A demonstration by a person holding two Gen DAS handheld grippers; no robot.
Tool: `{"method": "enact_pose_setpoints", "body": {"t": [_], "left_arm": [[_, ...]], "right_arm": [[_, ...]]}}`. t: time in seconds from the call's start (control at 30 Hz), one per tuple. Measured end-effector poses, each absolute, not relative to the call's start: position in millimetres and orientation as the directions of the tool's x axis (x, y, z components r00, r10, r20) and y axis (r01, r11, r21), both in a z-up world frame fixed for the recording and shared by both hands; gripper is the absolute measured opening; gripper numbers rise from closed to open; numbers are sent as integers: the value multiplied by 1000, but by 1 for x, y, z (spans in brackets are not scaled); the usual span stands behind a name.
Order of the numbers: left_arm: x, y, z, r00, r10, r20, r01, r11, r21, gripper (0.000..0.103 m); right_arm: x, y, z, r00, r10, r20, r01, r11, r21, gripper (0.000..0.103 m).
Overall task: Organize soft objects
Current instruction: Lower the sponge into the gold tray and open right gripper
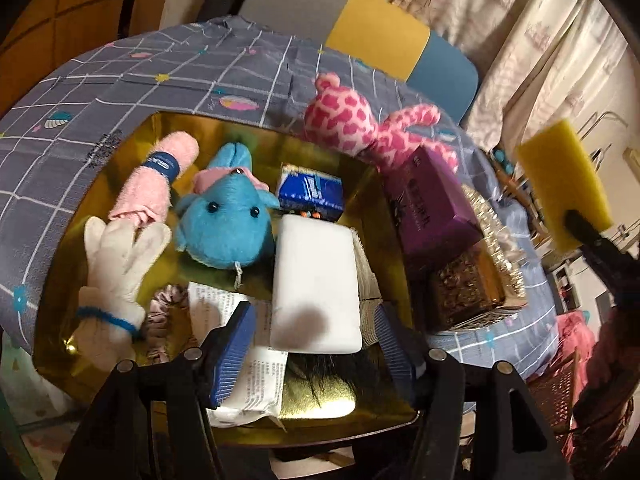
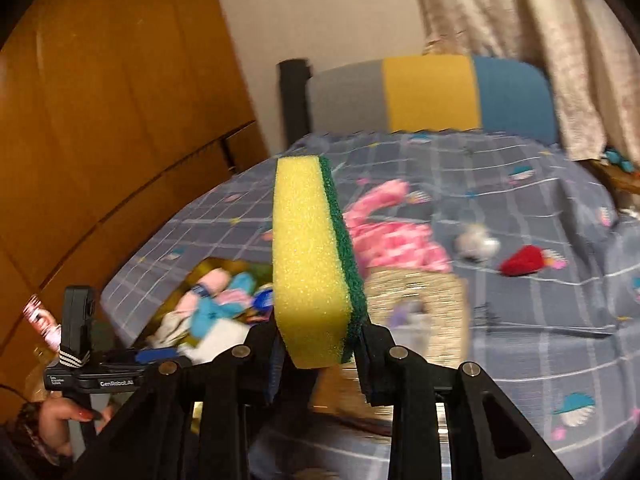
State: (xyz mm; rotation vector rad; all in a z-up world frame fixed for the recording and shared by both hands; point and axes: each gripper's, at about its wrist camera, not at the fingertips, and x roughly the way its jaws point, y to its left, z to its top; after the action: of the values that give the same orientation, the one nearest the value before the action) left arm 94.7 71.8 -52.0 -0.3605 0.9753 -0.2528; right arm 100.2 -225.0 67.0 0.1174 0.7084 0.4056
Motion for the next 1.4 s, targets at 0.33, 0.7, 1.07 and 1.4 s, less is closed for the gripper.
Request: {"method": "enact_pose_setpoints", "body": {"t": [0.33, 0.7, 1.07, 1.4], "left_arm": [[73, 104, -49, 598, -342, -725, 22, 911, -412, 63], [58, 143, -56, 630, -348, -695, -42, 878, -477, 63], [51, 158, -55, 644, -352, -679, -57, 864, -501, 63], [51, 158, -56, 646, -361, -673, -60, 854, -517, 63]], "right_arm": [[118, -117, 44, 563, 473, -678, -453, 862, 226, 31], [168, -42, 4, 456, 407, -792, -489, 858, 159, 31], [207, -27, -30, 278, 476, -834, -421, 841, 340, 61], [199, -36, 5, 429, 444, -787, -416, 870, 264, 62]]}}
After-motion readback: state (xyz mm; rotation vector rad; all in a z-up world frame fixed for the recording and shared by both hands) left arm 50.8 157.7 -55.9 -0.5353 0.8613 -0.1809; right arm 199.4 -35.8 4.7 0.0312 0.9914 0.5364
